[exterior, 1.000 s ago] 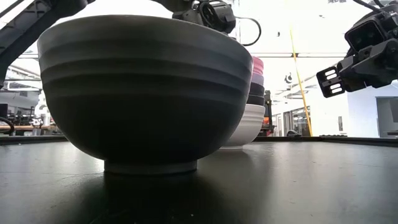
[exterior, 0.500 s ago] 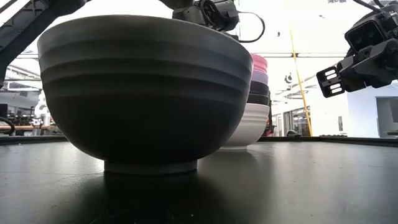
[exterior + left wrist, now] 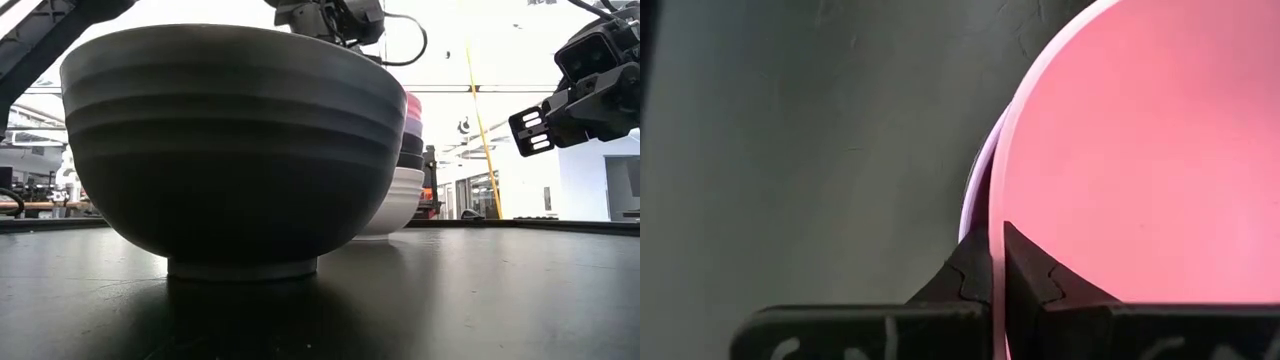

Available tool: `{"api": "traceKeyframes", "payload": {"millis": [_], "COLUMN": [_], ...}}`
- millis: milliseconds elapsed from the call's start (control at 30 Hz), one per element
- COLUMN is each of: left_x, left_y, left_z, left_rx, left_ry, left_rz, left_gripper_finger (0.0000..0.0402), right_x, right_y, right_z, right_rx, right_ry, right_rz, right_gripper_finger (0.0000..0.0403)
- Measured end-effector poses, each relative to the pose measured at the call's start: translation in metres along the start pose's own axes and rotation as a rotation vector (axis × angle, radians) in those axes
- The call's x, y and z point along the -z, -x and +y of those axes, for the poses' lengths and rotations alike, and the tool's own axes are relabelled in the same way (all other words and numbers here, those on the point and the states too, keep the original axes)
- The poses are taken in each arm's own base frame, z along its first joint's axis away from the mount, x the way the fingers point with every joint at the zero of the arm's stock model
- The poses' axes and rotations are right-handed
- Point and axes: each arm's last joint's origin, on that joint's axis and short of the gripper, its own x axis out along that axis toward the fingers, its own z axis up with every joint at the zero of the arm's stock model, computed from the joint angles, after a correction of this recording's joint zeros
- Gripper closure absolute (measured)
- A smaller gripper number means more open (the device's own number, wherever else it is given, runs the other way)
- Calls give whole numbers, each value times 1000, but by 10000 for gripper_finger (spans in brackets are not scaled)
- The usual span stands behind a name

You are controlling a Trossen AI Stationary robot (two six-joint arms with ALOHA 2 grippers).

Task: Nest bowls inside each other
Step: Stack the pink bowl on top of the purple bowl

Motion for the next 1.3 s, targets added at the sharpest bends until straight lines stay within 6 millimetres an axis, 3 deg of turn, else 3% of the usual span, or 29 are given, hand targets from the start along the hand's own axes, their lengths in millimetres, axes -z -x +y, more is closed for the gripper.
{"api": "traceKeyframes", "payload": {"millis": [1300], "left_x": [2], "left_y": [1], "left_z": [-16], "left_rx": [-123], "left_ry": [-29], "left_rz": [7], "left_gripper_finger": [399], "right_x": [0], "right_y": [0], "right_z": [0], "right_rx": [0], "right_ry": [0], "right_rz": [0], "right_gripper_finger": [341]}}
